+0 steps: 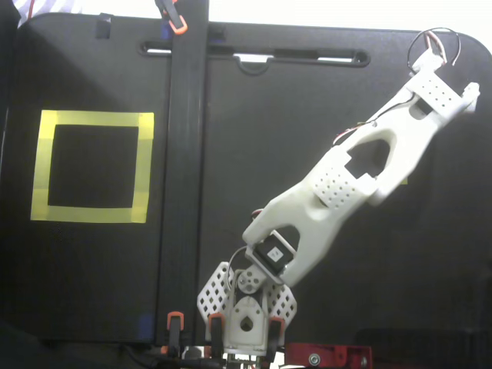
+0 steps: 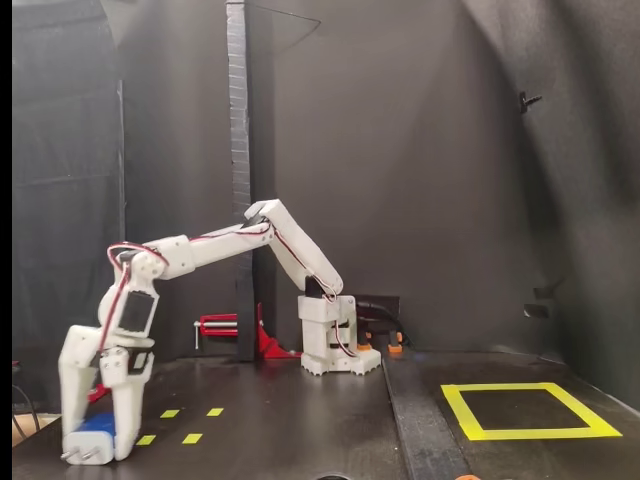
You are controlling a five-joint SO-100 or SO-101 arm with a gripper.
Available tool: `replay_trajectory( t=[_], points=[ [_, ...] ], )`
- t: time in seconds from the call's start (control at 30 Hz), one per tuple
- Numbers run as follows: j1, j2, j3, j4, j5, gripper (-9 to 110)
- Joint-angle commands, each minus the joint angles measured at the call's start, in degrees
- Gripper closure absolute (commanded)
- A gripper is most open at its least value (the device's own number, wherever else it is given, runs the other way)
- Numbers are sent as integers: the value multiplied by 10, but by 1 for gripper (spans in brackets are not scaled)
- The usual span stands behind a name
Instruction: Grasp the block and place it in the designated area.
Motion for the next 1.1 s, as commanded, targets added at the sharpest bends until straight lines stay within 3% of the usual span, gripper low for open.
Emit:
replay_trajectory(
  t=[0.0,1.07],
  points=[
    [-4,46,-28,29,9,81],
    [-54,248,-70,276,84,81]
  ],
)
